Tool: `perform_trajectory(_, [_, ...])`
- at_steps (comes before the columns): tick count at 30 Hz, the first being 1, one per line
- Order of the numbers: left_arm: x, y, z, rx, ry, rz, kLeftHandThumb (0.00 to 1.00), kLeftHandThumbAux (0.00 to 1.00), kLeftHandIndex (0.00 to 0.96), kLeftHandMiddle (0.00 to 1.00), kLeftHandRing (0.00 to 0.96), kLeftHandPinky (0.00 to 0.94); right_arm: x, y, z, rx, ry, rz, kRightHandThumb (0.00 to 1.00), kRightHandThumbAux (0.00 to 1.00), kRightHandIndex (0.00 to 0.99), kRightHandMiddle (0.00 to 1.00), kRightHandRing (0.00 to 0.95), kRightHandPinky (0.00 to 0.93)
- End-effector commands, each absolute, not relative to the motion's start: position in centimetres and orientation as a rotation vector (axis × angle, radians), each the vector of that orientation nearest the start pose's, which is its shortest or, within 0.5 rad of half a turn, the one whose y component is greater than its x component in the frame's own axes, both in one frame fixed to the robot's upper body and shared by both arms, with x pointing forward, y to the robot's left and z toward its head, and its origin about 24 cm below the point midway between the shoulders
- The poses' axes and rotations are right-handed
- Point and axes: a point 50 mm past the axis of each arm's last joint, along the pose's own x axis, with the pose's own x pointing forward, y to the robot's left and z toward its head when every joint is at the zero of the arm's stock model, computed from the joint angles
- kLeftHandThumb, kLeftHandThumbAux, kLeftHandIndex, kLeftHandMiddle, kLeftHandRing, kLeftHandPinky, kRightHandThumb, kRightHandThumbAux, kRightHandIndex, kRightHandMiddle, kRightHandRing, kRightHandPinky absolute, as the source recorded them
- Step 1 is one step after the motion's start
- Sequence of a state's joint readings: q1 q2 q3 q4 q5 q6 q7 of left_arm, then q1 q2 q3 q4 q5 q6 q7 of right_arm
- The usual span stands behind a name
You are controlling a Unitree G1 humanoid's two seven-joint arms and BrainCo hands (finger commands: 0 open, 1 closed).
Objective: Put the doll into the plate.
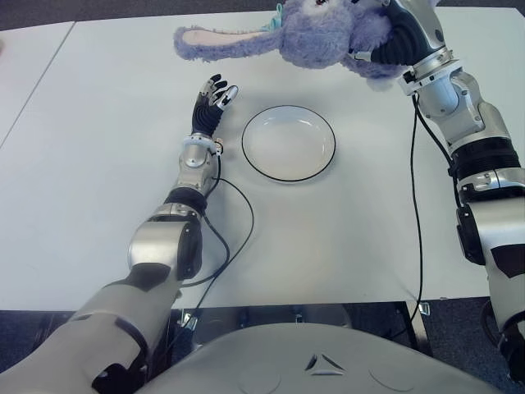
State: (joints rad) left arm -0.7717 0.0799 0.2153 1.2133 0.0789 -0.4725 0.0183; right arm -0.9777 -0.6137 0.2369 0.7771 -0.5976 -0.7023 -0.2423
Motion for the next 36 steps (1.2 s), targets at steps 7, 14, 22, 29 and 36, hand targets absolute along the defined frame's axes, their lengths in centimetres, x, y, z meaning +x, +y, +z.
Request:
perform_trajectory(7, [28.1, 14.1, -7.5, 0.046, 0.544, -0.018, 0.000, 0.476, 0.127, 0.155, 0.145, 0.134, 37.1, -16.4, 24.4, -1.152, -0.934, 0.156, 0.256, 0.844, 0.823, 0.906, 0.877, 0.851])
perform_trajectory(14, [28.2, 14.0, -7.5, 0.050, 0.543, -0.021, 0.000, 0.468, 0.118, 0.147, 0.140, 0.134, 37.2, -15.5, 24.2, -1.138, -0.938, 0.190, 0.280, 0.837, 0.825, 0.910, 0.885, 0.863])
perform_trajectory(22, [28.2, 13.9, -7.6, 0.062, 0.553, -0.030, 0.000, 0.463, 0.110, 0.149, 0.141, 0.146, 37.1, -14.5, 24.1, -1.127, -0.957, 0.236, 0.306, 0.831, 0.822, 0.906, 0.882, 0.847])
perform_trajectory(29, [28.2, 13.8, -7.6, 0.063, 0.561, -0.027, 0.000, 0.465, 0.118, 0.165, 0.158, 0.158, 36.6, -13.3, 23.4, -1.122, -0.984, 0.313, 0.334, 0.832, 0.811, 0.892, 0.864, 0.810])
perform_trajectory(36, [28.2, 13.8, -7.6, 0.051, 0.563, -0.029, 0.000, 0.462, 0.115, 0.161, 0.151, 0.145, 35.6, -12.0, 22.3, -1.092, -1.012, 0.389, 0.333, 0.835, 0.801, 0.881, 0.853, 0.809])
